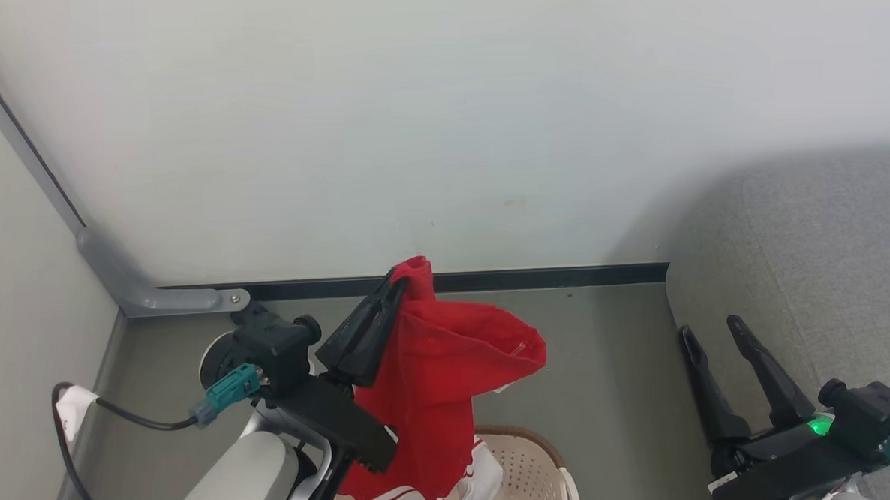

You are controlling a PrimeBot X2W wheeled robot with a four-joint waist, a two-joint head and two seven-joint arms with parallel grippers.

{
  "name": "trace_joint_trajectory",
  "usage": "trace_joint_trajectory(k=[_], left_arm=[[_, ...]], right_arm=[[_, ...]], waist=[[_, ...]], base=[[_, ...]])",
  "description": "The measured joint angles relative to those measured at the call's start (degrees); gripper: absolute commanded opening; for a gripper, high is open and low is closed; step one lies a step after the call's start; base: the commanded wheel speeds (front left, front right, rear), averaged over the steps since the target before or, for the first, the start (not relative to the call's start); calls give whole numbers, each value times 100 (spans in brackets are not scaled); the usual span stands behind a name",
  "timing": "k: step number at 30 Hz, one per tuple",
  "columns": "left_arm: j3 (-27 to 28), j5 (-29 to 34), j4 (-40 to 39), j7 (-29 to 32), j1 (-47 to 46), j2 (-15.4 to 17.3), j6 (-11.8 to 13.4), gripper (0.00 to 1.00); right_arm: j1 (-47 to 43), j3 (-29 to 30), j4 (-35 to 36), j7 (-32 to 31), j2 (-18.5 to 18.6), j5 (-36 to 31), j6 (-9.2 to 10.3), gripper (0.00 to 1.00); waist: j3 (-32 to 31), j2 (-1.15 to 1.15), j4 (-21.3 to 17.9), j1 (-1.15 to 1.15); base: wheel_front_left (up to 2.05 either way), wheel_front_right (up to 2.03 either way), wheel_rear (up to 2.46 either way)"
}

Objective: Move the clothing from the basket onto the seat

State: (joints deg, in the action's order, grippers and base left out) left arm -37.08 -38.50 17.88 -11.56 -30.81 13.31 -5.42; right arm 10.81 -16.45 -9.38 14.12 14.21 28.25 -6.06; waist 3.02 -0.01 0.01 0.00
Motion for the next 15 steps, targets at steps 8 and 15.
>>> trace_joint_trajectory(k=[8,15], left_arm=[[9,0,-426,349,-259,-7,146,0],[36,-18,-648,627,-511,-71,268,0]], right_arm=[[-86,-424,130,-160,70,-3,-55,100],[-42,-1007,96,-419,101,-38,-85,100]], waist=[[-64,1,2,0],[-62,1,81,0]], base=[[0,0,0],[0,0,0]])
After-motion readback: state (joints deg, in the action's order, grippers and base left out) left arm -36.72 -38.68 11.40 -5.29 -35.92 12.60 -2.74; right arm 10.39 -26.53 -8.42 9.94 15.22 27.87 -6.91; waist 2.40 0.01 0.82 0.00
